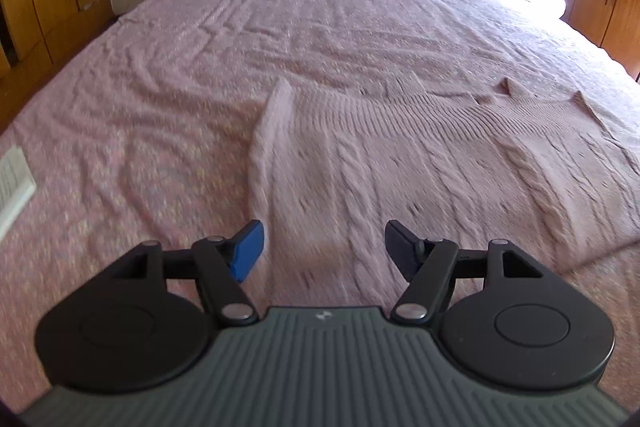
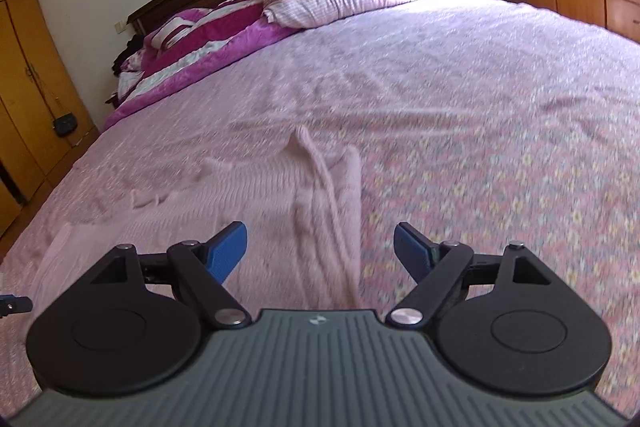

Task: Fold small clothes
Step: 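Lower the fold, open both grippers and withdraw them from the cardigan, then grasp the end of the folded cardigan with the right gripper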

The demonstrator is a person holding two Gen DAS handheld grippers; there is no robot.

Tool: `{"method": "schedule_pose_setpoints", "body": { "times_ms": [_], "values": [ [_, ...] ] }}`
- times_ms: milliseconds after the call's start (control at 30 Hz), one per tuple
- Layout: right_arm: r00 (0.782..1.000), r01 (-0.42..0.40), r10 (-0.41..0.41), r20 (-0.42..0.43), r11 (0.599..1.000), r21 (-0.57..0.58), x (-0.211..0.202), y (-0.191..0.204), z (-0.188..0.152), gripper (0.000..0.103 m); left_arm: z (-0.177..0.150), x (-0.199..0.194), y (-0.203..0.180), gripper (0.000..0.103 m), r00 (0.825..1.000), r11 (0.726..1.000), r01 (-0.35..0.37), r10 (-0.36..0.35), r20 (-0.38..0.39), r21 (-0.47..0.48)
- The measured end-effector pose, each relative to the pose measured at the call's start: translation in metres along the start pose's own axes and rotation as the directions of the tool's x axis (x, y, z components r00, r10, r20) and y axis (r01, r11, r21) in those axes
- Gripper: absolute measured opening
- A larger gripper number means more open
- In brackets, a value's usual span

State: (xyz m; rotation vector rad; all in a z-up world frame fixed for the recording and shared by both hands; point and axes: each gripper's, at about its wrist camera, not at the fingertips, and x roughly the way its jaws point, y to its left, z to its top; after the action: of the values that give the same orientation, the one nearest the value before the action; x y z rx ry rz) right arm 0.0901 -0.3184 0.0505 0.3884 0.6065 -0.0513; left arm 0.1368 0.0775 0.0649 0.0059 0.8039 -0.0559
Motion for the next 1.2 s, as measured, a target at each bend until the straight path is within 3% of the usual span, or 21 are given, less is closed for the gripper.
{"method": "schedule_pose_setpoints", "body": {
  "times_ms": [100, 433, 767, 900, 1033, 1200],
  "values": [
    [0.999, -0.021, 0.022, -0.034, 0.999, 0.025, -0.001, -0.004, -0.005, 0.093, -0.008, -0.007, -0.004, 0.068, 1.0, 1.0, 0.016, -0.016, -0.014, -0.02],
    [0.99, -0.112, 0.13, -0.052, 0.958, 0.263, 0.005, -0.032, -0.019, 0.094, -0.023, -0.016, -0.023, 0.068, 0.998, 0.998, 0.031, -0.033, -0.047, -0.049],
    [0.981, -0.174, 0.191, -0.046, 0.951, 0.255, 0.022, -0.034, -0.021, 0.101, -0.025, -0.008, -0.03, 0.068, 0.998, 0.999, 0.026, -0.028, -0.063, -0.03],
    [0.957, -0.254, 0.283, -0.065, 0.924, 0.287, 0.034, -0.034, -0.018, 0.102, -0.026, -0.001, -0.031, 0.068, 0.997, 0.999, 0.02, -0.022, -0.078, -0.026],
    [0.946, -0.284, 0.319, -0.057, 0.902, 0.324, 0.045, -0.036, -0.013, 0.103, -0.026, 0.0, -0.033, 0.068, 0.996, 1.0, 0.017, -0.018, -0.083, -0.02],
    [0.947, -0.29, 0.317, -0.062, 0.919, 0.268, 0.055, -0.026, -0.011, 0.103, -0.027, 0.0, -0.035, 0.068, 0.996, 1.0, 0.021, -0.022, -0.081, -0.012]
  ]
}}
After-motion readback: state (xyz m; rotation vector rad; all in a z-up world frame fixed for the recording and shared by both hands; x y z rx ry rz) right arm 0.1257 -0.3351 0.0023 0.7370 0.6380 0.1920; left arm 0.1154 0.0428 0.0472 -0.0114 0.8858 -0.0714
